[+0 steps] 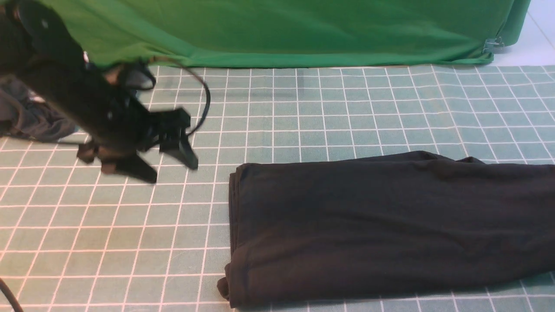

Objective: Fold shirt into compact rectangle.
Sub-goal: 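Fold the right end of the dark garment over onto its left end with the right gripper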

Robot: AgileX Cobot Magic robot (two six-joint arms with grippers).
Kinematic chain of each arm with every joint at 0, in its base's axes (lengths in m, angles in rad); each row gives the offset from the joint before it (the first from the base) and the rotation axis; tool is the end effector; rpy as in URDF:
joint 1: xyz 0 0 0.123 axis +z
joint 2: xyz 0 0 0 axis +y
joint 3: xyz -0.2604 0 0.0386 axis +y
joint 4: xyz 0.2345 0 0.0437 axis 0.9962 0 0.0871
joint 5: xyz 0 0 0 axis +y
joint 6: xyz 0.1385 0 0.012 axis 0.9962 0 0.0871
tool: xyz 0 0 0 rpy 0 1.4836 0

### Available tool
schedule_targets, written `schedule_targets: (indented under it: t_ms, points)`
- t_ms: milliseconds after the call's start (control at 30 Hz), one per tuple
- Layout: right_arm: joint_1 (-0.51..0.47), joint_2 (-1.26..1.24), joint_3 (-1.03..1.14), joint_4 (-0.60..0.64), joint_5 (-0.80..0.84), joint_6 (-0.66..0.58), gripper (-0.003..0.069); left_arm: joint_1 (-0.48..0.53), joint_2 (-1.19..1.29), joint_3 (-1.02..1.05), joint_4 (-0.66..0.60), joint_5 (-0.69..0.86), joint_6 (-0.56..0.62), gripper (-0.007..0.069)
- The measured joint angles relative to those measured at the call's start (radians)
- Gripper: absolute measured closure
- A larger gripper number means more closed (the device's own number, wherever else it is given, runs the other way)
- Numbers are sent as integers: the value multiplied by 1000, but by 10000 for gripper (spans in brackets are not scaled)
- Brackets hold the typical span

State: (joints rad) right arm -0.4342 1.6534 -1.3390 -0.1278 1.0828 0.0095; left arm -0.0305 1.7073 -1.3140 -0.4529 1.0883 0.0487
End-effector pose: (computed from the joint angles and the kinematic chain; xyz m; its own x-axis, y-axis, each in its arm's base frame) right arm 0.2950 -0.1541 0.2150 -0.8971 0.3605 -0.2553 0.3998 0.9085 -0.1218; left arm 0.3333 -0.0641 0.2012 -0.9801 -0.1292 -0.1510 -0.0567 0.9102 -0.4104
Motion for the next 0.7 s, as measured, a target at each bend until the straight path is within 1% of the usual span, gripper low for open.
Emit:
schedule_targets:
  t_ms: [100, 200, 233, 300, 333, 400, 433, 467, 500, 533, 633, 700]
  points:
    - [20, -51, -38, 113, 54, -26, 620, 0, 0, -46, 0, 0, -1, 107]
    - [76, -116, -46, 207, 69, -16, 620, 0, 0, -61, -1, -14, -1, 111]
    - [110, -140, -46, 247, 69, -16, 620, 0, 0, -61, -1, -22, -1, 114]
    - [226, -183, -46, 335, 69, -16, 620, 0, 0, -61, -1, -47, -1, 123]
    - [237, -185, -46, 341, 69, -16, 620, 0, 0, -61, -1, -50, -1, 124]
    - [330, -194, -46, 377, 69, -10, 620, 0, 0, -61, 0, -66, -1, 129]
    - [444, -194, -46, 393, 66, 27, 620, 0, 0, -61, 0, -74, -1, 134]
    - [470, -193, -46, 394, 64, 35, 620, 0, 0, -61, 0, -74, -1, 135]
    - [562, -187, -42, 399, 49, 65, 619, 0, 0, -61, 0, -78, -1, 139]
    - [628, -183, -36, 400, 30, 83, 618, 0, 0, -61, 0, -79, -1, 139]
    - [798, -159, -7, 404, -49, 160, 613, 0, 0, -61, 0, -86, -1, 141]
    - [913, -133, 20, 405, -144, 213, 608, 0, 0, -61, 0, -91, -1, 141]
